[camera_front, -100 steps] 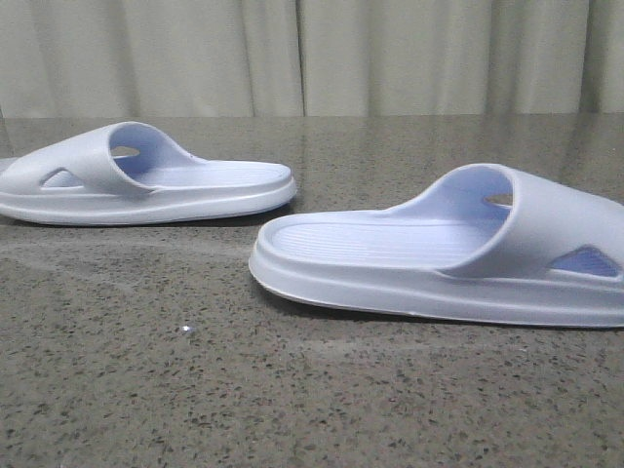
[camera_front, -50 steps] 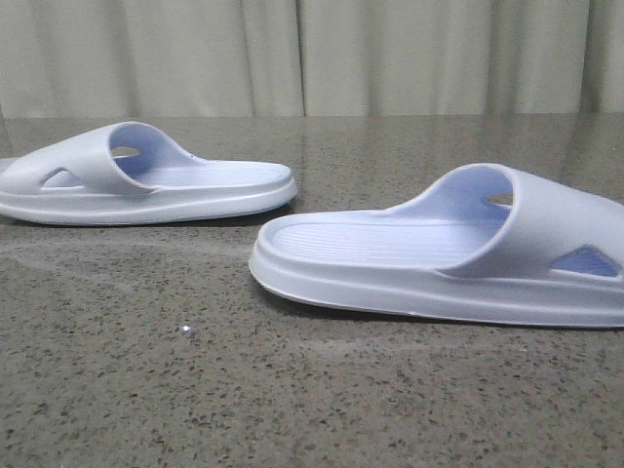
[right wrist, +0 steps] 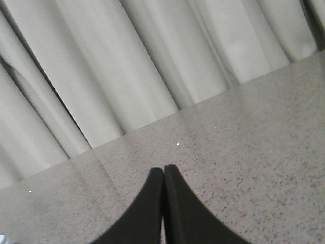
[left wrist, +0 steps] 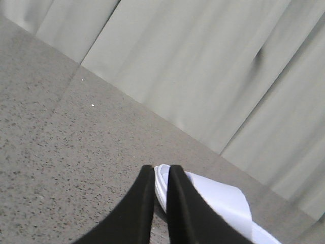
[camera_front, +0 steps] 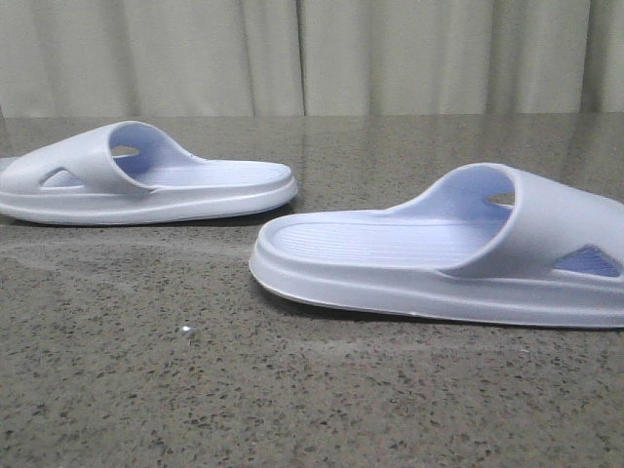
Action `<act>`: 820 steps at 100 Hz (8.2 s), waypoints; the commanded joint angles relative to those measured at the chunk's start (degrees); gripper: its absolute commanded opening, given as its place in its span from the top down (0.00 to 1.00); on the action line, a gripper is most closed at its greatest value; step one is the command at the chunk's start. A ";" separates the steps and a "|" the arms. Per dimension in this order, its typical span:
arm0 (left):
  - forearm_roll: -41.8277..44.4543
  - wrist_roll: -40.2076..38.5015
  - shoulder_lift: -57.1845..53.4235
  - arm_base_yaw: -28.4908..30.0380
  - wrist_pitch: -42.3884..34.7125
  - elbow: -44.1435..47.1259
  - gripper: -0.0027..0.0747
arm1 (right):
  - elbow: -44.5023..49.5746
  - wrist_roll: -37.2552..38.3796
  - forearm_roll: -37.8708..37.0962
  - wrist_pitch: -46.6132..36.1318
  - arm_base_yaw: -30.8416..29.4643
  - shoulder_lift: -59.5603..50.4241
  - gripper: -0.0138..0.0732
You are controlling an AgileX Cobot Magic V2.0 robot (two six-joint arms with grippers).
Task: Insert blue slippers together front up
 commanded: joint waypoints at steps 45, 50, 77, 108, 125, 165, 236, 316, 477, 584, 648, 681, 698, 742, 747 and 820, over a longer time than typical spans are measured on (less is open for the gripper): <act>21.59 -0.43 28.40 0.00 29.33 -33.80 0.95 | -28.94 -1.72 -6.48 28.66 -0.40 33.43 0.93; 21.33 -0.33 30.61 -0.11 30.02 -34.79 0.94 | -30.30 -1.72 -6.48 29.66 -0.40 36.26 0.93; 16.97 6.50 33.68 -0.11 29.86 -35.17 0.86 | -30.78 -2.11 -6.48 34.37 -0.40 37.48 0.84; 10.97 9.76 34.90 -0.11 29.50 -35.17 0.49 | -30.78 -2.11 -6.61 34.00 -0.40 39.79 0.49; 7.90 11.08 37.16 -0.11 30.22 -35.17 0.49 | -30.87 -2.61 -6.23 34.95 -0.40 43.63 0.49; 4.65 13.61 40.17 -0.11 30.62 -35.17 0.49 | -33.69 -10.25 -0.28 35.30 -0.40 52.30 0.49; 4.01 13.64 40.29 -0.11 30.62 -35.17 0.49 | -34.59 -33.80 21.78 50.04 -10.25 63.76 0.49; -6.58 18.65 60.53 1.11 31.70 -44.89 0.49 | -34.80 -34.53 22.79 47.89 -10.46 64.23 0.96; -36.13 50.94 93.61 16.61 55.40 -53.30 0.64 | -34.80 -36.67 23.69 46.81 -10.46 64.23 0.96; -37.49 51.94 78.37 18.55 59.54 -53.20 0.95 | -40.44 -36.67 33.03 41.00 -10.73 53.93 0.96; -47.37 51.94 78.36 20.22 67.84 -53.20 0.95 | -41.94 -46.16 51.29 47.70 -10.61 58.55 0.96; -50.66 51.94 78.36 20.22 71.10 -53.20 0.95 | -41.94 -54.98 60.53 54.93 -10.61 66.42 0.96; -50.88 51.34 78.36 20.22 71.10 -53.20 0.95 | -41.94 -58.91 63.96 57.64 -10.61 69.65 0.96; -52.62 50.91 78.36 18.65 71.10 -53.20 0.95 | -42.41 -64.16 67.15 63.56 -10.47 77.04 0.96; -52.88 50.91 78.36 18.11 71.10 -53.20 0.95 | -42.41 -65.11 67.40 63.92 -10.47 77.83 0.96; -55.95 50.65 78.36 10.10 71.10 -53.20 0.95 | -49.72 -69.06 70.21 67.99 -1.80 86.49 0.96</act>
